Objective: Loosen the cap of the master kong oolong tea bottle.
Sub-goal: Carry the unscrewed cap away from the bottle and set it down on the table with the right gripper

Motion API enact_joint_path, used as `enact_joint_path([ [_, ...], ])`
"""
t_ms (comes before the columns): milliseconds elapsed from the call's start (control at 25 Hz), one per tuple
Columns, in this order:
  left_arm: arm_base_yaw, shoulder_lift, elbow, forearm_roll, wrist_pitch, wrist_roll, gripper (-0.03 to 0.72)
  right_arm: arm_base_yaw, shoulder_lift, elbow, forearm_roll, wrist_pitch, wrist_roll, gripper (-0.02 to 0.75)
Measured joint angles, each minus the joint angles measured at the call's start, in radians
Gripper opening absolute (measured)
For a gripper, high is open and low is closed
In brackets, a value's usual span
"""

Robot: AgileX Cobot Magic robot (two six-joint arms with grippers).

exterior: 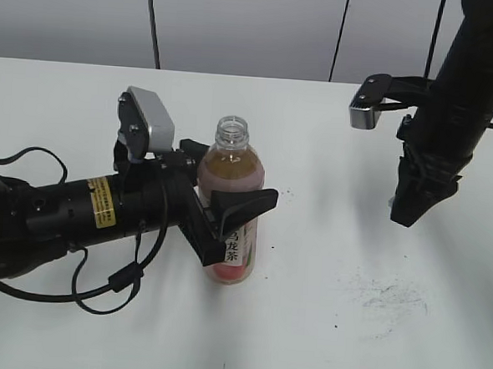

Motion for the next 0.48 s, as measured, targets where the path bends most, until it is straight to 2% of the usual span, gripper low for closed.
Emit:
enact_joint_path([
  [280, 0.0, 0.0, 0.0, -0.001, 0.0, 0.0, 0.445, 0.0, 0.008, 0.001, 0.187, 0.001, 0.123, 0.273],
  [480, 0.0, 0.0, 0.0, -0.001, 0.0, 0.0, 0.445, 0.0, 0.008, 0.001, 0.241, 0.001, 0.14, 0.273],
])
